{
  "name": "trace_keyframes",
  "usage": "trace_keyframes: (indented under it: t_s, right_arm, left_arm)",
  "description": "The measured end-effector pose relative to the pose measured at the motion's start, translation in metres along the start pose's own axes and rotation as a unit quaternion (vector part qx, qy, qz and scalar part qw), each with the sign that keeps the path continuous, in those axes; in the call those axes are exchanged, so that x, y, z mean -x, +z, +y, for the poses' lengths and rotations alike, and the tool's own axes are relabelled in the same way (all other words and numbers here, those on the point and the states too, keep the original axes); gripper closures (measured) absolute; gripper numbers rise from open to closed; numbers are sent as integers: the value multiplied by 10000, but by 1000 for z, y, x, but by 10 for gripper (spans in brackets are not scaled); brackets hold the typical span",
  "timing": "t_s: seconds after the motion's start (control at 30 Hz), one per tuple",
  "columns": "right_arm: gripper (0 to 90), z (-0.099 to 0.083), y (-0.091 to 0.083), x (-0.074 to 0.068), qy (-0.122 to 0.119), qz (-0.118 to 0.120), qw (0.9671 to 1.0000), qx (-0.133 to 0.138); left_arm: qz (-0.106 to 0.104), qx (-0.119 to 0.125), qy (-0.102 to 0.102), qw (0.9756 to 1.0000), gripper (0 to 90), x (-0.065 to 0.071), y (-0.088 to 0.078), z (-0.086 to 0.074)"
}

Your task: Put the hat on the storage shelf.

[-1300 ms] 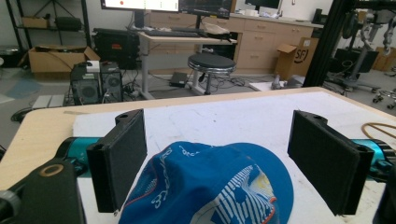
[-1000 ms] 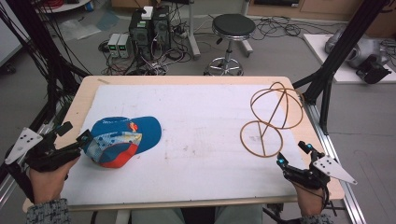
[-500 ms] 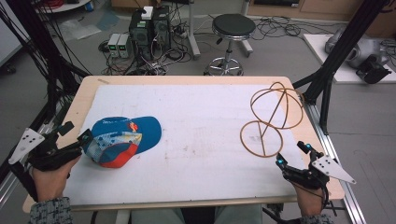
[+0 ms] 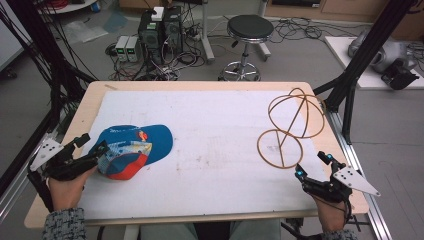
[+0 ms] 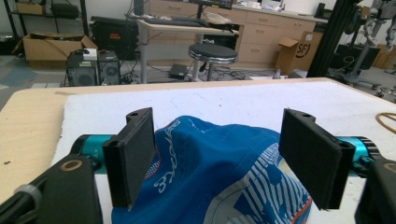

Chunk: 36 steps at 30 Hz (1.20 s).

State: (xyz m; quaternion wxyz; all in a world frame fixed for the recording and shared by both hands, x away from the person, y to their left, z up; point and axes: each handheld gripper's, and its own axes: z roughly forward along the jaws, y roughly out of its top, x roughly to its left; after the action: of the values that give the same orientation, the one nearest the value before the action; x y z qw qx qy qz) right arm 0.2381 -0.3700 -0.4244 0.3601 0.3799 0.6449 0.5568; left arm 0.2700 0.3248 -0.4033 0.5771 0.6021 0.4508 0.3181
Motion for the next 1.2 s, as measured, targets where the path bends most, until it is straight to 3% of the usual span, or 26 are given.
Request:
trace_keyframes:
  t_s: [0.2,0.27,0.4,0.47,0.9,1.07,1.2]
  right_arm:
    - [111,0,0,0,0,11,10000,-4]
    - [111,0,0,0,11,10,10000,-2]
    - [111,0,0,0,-5,14,10000,-8]
    - [111,0,0,-1,23,1,10000,-16]
    - [111,0,1,-1,-8,29,10000,-1]
    - [111,0,1,0,9,39,10000,-2]
    - [111,0,1,-1,65,60,10000,13]
  left_arm:
    - [-1,-64,-69,10000,329,-2,2,-4]
    - [-90,-101,-181,9997,361,-4,3,-6]
    - [-86,-190,-131,9997,386,-4,5,-7]
    - [-114,-215,-180,9995,465,-3,5,-7]
    - [-631,-456,129,9969,839,10,9,-5]
    - [-727,-418,150,9964,873,16,11,0]
    - [-848,-301,225,9957,877,27,14,15]
